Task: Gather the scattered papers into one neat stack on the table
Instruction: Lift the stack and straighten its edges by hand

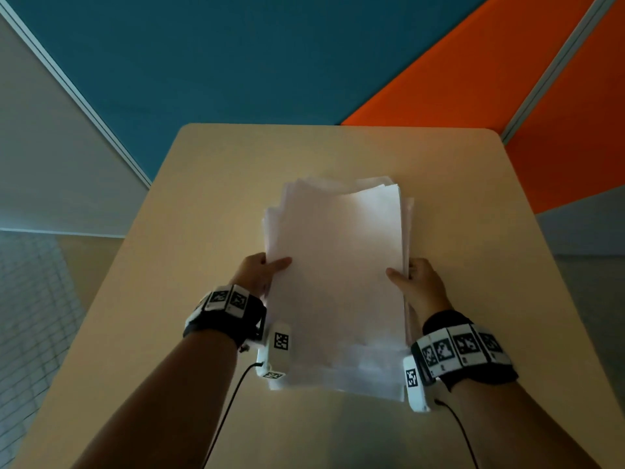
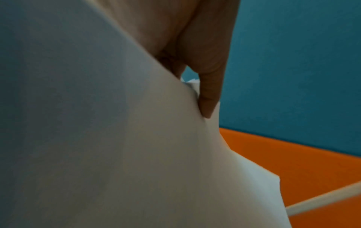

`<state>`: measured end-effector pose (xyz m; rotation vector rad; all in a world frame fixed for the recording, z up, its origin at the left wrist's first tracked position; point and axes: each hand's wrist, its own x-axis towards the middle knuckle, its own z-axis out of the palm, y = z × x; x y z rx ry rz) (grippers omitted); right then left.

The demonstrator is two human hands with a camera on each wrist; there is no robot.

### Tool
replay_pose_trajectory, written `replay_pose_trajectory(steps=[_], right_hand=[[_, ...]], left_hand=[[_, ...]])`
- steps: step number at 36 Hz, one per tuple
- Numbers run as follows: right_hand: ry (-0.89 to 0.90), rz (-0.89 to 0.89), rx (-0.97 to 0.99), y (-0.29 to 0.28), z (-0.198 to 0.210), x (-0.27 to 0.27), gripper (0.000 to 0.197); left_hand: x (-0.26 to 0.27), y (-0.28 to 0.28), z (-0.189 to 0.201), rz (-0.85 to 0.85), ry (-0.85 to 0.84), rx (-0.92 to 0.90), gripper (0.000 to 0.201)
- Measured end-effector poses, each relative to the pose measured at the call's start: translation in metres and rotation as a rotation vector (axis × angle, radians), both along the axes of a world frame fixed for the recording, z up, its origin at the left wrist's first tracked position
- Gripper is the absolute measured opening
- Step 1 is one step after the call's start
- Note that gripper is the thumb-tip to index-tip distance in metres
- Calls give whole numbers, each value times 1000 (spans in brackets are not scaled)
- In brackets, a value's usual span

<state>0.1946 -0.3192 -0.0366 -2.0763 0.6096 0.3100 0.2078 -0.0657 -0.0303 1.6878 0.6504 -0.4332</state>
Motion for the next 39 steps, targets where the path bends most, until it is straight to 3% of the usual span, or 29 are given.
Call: replay_pose_trajectory(steps=[4, 8, 11, 14, 15, 17, 18, 21, 24, 28, 31, 37, 39], right_hand=[[26, -66, 259, -3, -14, 9, 67], [96, -118, 445, 0, -4, 8, 53], [87, -129, 468, -1, 1, 2, 48], [-11, -107, 504, -4, 9, -8, 18], [-54, -102, 507, -5, 14, -13, 19], [-146, -101, 501, -6, 30, -21, 45], [-186, -87, 506, -7, 40, -25, 49], [-311, -31, 507, -8, 81, -44, 12], [-490, -14, 511, -8, 111, -63, 15], [-565, 7, 505, -3, 129, -89, 27], [-511, 64, 515, -3, 128, -110, 27], [-404, 68, 491, 2, 119, -145, 32], [-414, 62, 473, 5, 120, -152, 23]], left_hand=[[1, -3, 5, 9, 30, -247, 8], [3, -8, 7, -44, -3, -309, 10], [-1, -11, 12, -109, -35, -294, 28], [-10, -18, 27, -99, -110, -233, 55], [-15, -20, 34, -91, -156, -210, 60], [-23, -24, 53, -90, -263, -164, 69], [-29, -25, 63, -94, -320, -144, 69], [-48, -24, 95, -115, -461, -124, 56], [-70, -22, 124, -108, -609, -169, 42], [-94, -16, 142, -103, -742, -285, 50], [-108, -5, 134, -107, -726, -286, 54], [-135, 14, 90, -152, -498, -195, 41], [-140, 15, 91, -145, -490, -216, 39]])
